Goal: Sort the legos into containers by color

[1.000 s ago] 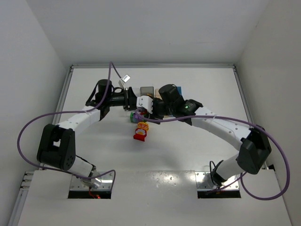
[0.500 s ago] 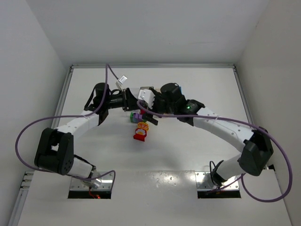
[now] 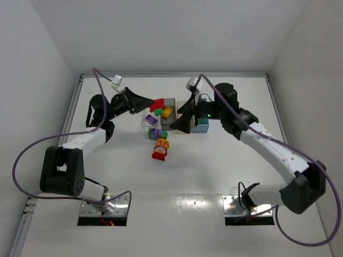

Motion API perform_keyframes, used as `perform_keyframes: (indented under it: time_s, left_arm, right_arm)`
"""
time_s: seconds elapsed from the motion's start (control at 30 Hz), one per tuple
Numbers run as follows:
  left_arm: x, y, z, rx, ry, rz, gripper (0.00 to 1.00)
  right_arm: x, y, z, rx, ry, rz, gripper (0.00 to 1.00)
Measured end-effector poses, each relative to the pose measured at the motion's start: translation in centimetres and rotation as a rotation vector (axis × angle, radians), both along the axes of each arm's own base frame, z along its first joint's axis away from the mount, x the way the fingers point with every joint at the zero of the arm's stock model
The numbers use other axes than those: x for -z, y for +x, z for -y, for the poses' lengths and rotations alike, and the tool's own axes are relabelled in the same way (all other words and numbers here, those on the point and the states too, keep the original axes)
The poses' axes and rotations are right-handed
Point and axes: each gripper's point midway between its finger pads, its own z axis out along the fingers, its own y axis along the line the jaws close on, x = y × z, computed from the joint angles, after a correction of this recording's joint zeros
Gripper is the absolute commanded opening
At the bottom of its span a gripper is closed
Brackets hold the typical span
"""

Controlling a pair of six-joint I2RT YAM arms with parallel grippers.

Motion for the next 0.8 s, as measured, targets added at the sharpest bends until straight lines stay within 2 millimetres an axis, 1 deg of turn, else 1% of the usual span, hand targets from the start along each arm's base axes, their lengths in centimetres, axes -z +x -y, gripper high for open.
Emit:
perform_keyframes:
  time_s: [0.1,0.2,0.3,0.4,0.5,0.6,0.7,0.8]
  left_arm:
    - [-0.3,0.7,-0.4,-0.020,-0.040,-0.012,0.00]
    - [-1.0,1.1,-0.8,-0.037,-0.069,-0.013,0.00]
    - [-2.0,1.6,-1.5,-0.059,-0.090,0.010,0.00]
    - [-2.6,1.9,-2.2,-0.080,-0.103,0.022,0.00]
    - [-2.7,2.1,-2.6,-0.091,-0.110,0.022,0.00]
    - [-2.8,2.1,-2.6,-0.092,-0.114,0.023,0.00]
    - [-3.0,2.0,-2.6,-0.090,-0.117,0.027,0.00]
    - [-3.1,2.0,-2.6,-0.089,-0.123,0.028,0.00]
  right_arm:
    - [1.7,-0.1,-2.0,-0.094,0.074,-0.197,0.84]
    - [3.5,0.9,-3.8,-0.159,0.149,-0.398,0.79]
    - [4.4,2.2,-5.1,-0.197,0.203,-0.546,0.76]
    - [4.2,3.7,-5.8,-0.221,0.270,-0.639,0.73]
    - [3.6,4.8,-5.8,-0.231,0.317,-0.686,0.72]
    - [2.4,5.5,-5.7,-0.239,0.351,-0.690,0.71]
    - [1.2,5.7,-5.8,-0.254,0.377,-0.669,0.69]
    - [0.3,6.0,-6.0,-0.264,0.390,-0.652,0.69]
